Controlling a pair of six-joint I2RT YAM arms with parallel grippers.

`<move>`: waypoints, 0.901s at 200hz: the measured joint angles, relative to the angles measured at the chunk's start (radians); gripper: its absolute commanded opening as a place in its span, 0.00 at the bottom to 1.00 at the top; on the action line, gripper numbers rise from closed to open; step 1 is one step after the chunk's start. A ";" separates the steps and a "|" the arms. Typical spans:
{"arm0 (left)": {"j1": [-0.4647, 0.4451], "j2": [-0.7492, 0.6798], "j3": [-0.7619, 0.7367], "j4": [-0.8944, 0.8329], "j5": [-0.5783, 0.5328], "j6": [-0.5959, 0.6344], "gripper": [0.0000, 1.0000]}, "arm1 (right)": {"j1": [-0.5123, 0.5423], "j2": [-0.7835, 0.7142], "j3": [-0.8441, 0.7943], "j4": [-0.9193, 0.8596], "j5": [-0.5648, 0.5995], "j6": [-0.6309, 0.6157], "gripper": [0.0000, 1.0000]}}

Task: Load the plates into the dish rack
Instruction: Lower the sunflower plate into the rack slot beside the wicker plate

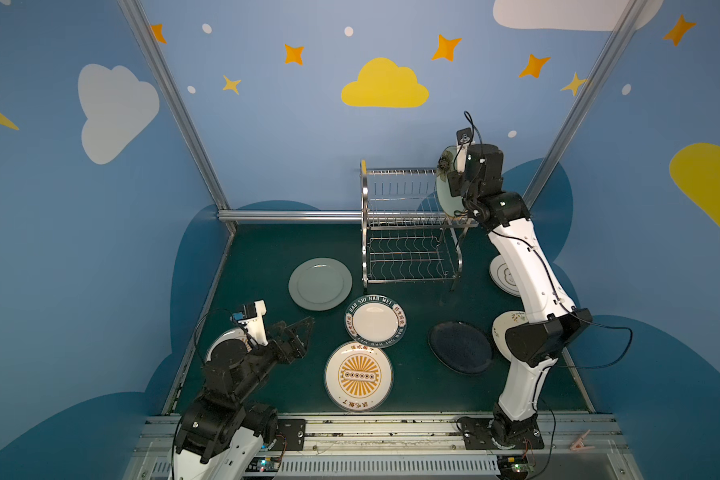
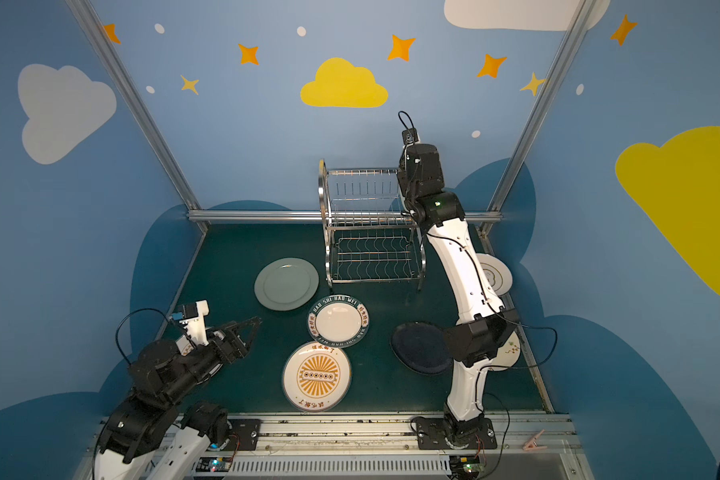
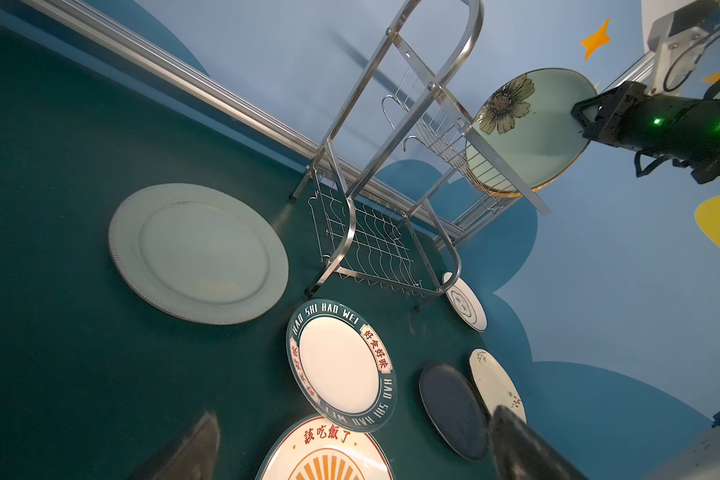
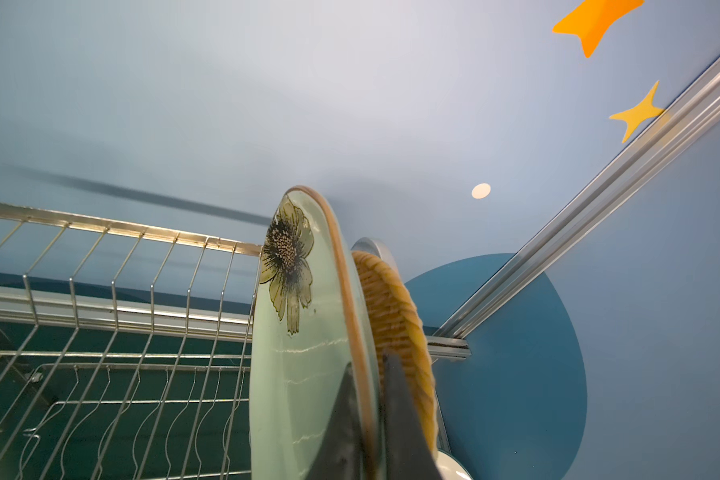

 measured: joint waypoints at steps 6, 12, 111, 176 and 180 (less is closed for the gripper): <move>0.000 -0.002 0.000 0.000 0.000 0.000 1.00 | 0.001 0.000 -0.005 0.006 0.002 0.002 0.00; 0.000 -0.005 0.000 0.000 0.000 0.000 1.00 | 0.002 0.000 -0.006 0.008 0.005 0.002 0.00; 0.000 -0.013 -0.001 0.000 0.000 0.000 1.00 | 0.012 -0.061 -0.129 0.097 0.009 0.013 0.00; 0.000 -0.014 -0.001 0.000 0.000 0.000 1.00 | 0.011 -0.088 -0.154 0.081 -0.009 0.058 0.00; 0.000 -0.014 -0.001 0.000 0.000 0.000 1.00 | 0.011 -0.088 -0.150 0.077 -0.010 0.060 0.00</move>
